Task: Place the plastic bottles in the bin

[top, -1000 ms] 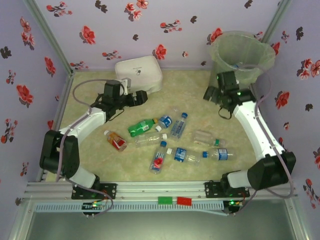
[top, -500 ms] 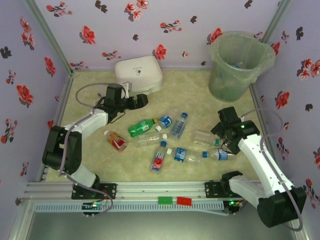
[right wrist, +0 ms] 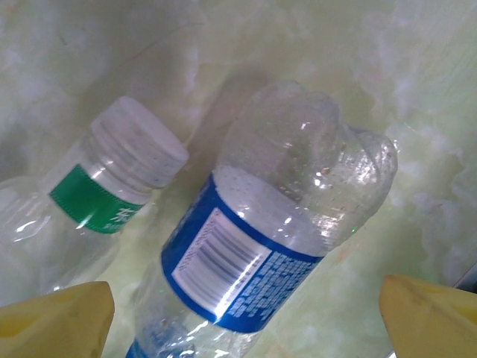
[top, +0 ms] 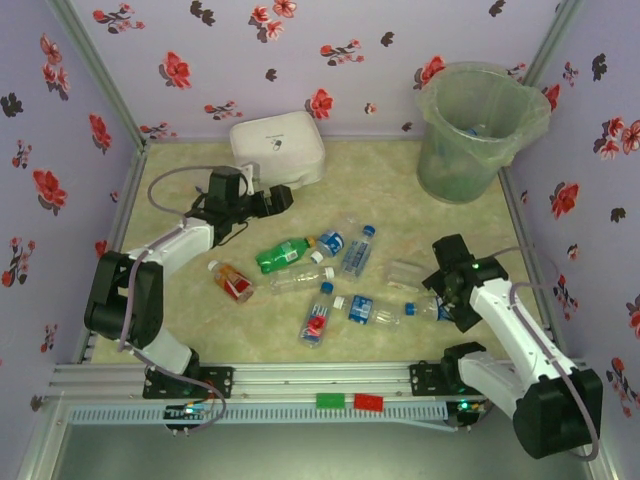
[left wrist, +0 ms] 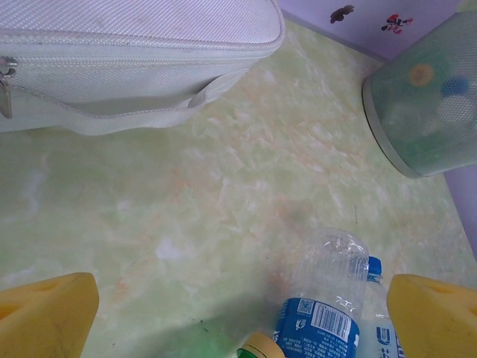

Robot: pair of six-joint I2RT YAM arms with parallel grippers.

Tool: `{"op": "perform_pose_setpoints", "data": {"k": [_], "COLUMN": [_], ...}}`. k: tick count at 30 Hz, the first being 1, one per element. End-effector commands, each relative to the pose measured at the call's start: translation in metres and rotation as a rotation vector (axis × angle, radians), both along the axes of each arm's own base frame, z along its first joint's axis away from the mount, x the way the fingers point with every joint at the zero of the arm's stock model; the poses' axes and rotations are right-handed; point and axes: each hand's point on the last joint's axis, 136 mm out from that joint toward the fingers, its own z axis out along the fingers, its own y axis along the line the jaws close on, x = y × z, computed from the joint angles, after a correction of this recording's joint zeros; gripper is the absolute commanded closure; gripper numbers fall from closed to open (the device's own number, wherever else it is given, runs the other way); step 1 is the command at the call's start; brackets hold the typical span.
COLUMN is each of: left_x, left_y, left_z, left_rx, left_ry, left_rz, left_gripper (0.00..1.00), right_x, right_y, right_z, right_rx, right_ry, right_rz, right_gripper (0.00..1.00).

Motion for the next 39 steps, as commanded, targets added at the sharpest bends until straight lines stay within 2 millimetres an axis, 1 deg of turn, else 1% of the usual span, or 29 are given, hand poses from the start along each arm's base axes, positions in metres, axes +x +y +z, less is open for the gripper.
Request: {"op": "perform_pose_setpoints", "data": {"k": [1, 4, 7, 12, 14, 19, 20, 22, 25, 28, 31, 34, 37, 39], "left_x": [0.002, 0.002, 0.002, 0.003, 0.003, 0.002, 0.002, 0.002, 0.003, 0.004, 0.006, 0.007, 0.007, 0.007], "left_y": [0.003, 0.002, 0.003, 0.002, 0.002, 0.003, 0.003, 0.004, 0.009, 0.013, 0.02, 0.03, 0.043, 0.052], "left_z": [-0.001, -0.003, -0.002, -0.002, -0.001, 0.0, 0.001, 0.001, 0.0, 0.001, 0.003, 0.006, 0.009, 0.01], "left_rx": [-0.014, -0.013, -0.014, -0.019, -0.02, -0.019, -0.018, -0.014, 0.004, 0.003, 0.004, 0.027, 0.061, 0.08], "left_ry": [-0.003, 0.001, 0.0, 0.003, 0.005, 0.003, 0.002, 0.005, 0.008, 0.008, 0.003, -0.002, -0.006, -0.003], "left_rz": [0.016, 0.013, 0.016, 0.017, 0.018, 0.017, 0.019, 0.023, 0.045, 0.059, 0.081, 0.116, 0.162, 0.198], "left_gripper": [0.0, 0.0, 0.0, 0.0, 0.0, 0.0, 0.0, 0.0, 0.0, 0.0, 0.0, 0.0, 0.0, 0.0], "right_x": [-0.006, -0.013, -0.015, -0.01, -0.005, 0.0, 0.001, 0.002, 0.005, 0.008, 0.017, 0.035, 0.061, 0.083], "right_y": [0.001, -0.001, -0.003, -0.003, -0.002, -0.002, -0.001, 0.0, 0.0, -0.004, -0.008, -0.011, -0.012, -0.012], "right_z": [-0.011, -0.021, -0.03, -0.043, -0.047, -0.056, -0.058, -0.061, -0.058, -0.047, -0.027, 0.002, 0.039, 0.066], "right_rx": [0.03, 0.03, 0.035, 0.052, 0.062, 0.063, 0.067, 0.068, 0.063, 0.028, -0.01, -0.044, -0.08, -0.111], "right_ry": [0.003, 0.007, -0.013, -0.051, -0.071, -0.082, -0.082, -0.075, -0.07, -0.072, -0.095, -0.132, -0.183, -0.23], "right_rz": [-0.048, -0.07, -0.091, -0.125, -0.134, -0.143, -0.144, -0.137, -0.112, -0.081, -0.034, 0.038, 0.134, 0.2], "right_gripper": [0.11, 0.15, 0.23, 0.25, 0.26, 0.29, 0.31, 0.4, 0.49, 0.53, 0.57, 0.58, 0.57, 0.57]}}
